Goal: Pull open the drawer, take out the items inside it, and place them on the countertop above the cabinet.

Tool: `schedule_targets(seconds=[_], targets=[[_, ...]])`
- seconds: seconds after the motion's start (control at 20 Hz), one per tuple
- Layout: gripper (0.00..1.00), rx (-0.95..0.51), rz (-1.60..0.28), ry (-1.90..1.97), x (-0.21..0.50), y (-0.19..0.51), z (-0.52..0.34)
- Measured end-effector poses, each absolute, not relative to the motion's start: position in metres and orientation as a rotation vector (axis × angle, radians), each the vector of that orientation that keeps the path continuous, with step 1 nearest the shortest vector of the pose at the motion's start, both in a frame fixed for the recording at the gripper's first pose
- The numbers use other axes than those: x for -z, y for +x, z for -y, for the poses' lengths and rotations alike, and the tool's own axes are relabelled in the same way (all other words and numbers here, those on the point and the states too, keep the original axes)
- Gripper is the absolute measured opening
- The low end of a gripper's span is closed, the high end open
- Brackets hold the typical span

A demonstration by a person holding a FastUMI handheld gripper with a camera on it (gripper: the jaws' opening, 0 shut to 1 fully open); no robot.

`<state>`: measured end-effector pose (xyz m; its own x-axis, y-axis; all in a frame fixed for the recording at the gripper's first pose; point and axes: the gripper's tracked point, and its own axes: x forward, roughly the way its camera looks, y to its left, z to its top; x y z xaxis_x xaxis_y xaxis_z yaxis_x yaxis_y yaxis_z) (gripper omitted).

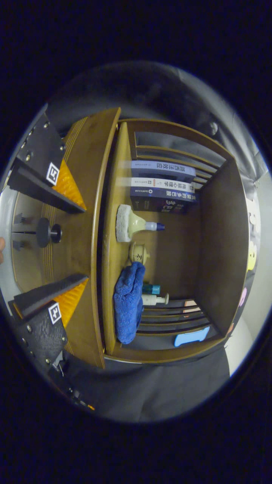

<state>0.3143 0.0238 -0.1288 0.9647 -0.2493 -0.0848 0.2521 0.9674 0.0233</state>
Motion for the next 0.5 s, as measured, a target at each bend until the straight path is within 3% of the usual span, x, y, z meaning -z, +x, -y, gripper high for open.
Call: schedule_targets(seconds=[0.5], targets=[[0.96, 0.261, -0.066, 0.024, 0.126, 0.341, -0.022]])
